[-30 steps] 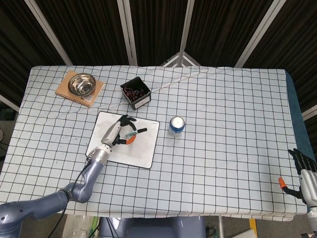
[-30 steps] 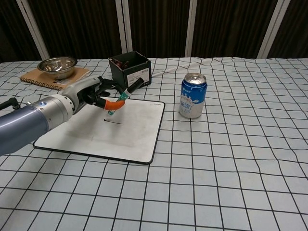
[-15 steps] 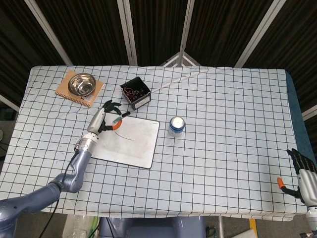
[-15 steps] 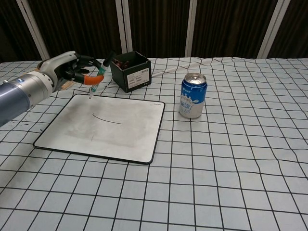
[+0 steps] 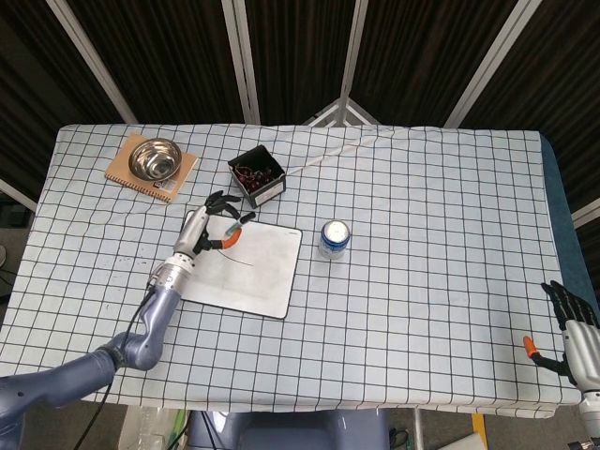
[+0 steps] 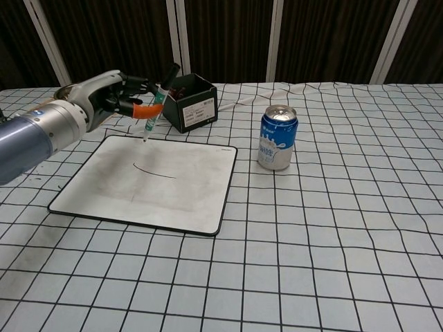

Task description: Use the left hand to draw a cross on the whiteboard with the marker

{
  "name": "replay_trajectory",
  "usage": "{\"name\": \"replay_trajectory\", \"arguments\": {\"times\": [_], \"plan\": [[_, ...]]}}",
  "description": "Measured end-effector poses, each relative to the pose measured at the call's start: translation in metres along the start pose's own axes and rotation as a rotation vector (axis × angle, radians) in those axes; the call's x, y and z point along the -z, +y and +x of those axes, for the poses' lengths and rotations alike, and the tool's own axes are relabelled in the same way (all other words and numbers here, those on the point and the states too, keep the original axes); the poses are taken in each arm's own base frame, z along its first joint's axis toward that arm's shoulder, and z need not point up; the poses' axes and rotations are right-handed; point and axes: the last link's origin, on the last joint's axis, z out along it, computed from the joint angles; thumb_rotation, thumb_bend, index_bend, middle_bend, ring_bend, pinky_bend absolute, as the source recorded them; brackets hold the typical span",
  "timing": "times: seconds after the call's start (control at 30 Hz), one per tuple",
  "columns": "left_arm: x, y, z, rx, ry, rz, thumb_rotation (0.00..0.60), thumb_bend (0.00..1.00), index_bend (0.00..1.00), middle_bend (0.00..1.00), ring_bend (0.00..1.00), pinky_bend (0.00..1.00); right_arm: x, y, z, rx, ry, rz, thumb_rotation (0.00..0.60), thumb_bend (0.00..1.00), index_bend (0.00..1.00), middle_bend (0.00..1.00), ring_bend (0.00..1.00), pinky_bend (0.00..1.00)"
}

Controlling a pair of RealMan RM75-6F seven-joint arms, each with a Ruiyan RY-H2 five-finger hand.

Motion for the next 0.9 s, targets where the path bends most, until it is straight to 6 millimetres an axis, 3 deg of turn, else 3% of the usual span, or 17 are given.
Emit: {"name": "replay_trajectory", "arguments": {"times": [0.33, 0.9], "plan": [[-0.008, 0.001, -0.029, 0.008, -0.029, 0.029, 0.600, 0.55, 0.71, 0.20, 0.00, 0.02, 0.000, 0.002, 0.001, -0.004, -0.004, -0.009, 0.600, 0.35, 0.00, 0.00, 0.00, 0.00], [-0.010, 0.000, -0.044, 0.038, -0.047, 0.043, 0.600, 0.55, 0.71, 0.20, 0.00, 0.02, -0.001, 0.000, 0.000, -0.007, -0.008, -0.004, 0.600, 0.35, 0.00, 0.00, 0.00, 0.00]]}}
